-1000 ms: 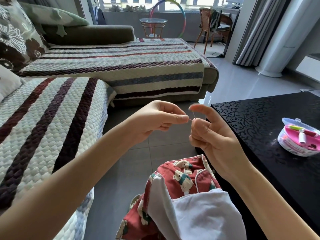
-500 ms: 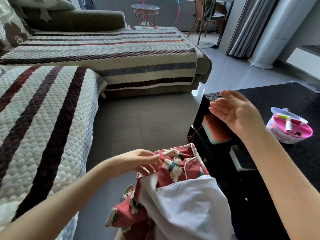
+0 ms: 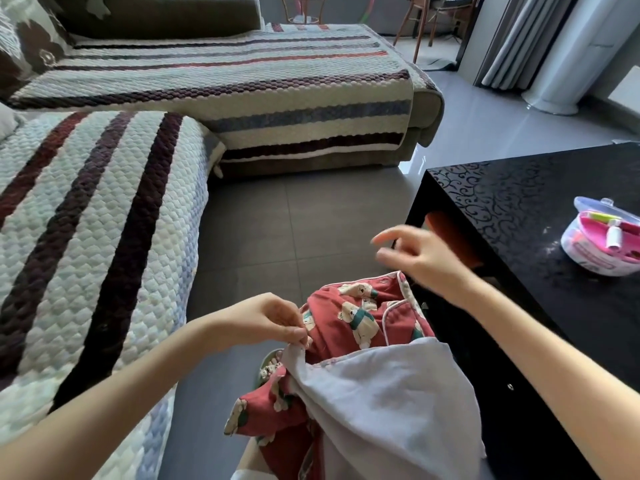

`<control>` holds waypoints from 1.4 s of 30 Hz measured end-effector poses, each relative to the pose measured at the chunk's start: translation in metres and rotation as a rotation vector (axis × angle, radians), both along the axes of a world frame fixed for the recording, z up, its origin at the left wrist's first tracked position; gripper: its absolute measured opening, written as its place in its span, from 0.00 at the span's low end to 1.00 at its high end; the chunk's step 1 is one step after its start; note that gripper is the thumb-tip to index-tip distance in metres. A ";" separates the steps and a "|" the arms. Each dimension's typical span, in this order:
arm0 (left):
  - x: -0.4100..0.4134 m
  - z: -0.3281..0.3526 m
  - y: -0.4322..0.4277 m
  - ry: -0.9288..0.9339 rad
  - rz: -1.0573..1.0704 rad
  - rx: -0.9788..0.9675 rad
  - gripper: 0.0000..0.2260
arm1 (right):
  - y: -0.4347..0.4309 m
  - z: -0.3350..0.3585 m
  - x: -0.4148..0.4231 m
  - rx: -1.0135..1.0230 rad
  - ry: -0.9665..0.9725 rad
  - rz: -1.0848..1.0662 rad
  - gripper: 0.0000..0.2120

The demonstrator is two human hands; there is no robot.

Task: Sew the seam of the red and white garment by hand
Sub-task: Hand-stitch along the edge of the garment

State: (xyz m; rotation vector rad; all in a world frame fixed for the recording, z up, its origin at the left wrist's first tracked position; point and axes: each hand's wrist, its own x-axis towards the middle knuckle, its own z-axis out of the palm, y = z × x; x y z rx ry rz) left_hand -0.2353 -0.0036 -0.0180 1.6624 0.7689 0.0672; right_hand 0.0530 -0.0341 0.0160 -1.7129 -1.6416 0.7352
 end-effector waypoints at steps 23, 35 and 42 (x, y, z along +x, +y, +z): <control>-0.012 0.014 0.002 -0.003 -0.056 0.231 0.08 | -0.027 0.008 -0.066 -0.184 0.240 0.364 0.14; -0.023 0.004 -0.008 0.022 0.052 0.436 0.10 | -0.030 0.050 -0.055 0.014 0.521 0.284 0.12; -0.021 0.002 -0.008 0.227 0.055 0.447 0.15 | -0.024 0.069 -0.046 0.048 0.755 0.278 0.11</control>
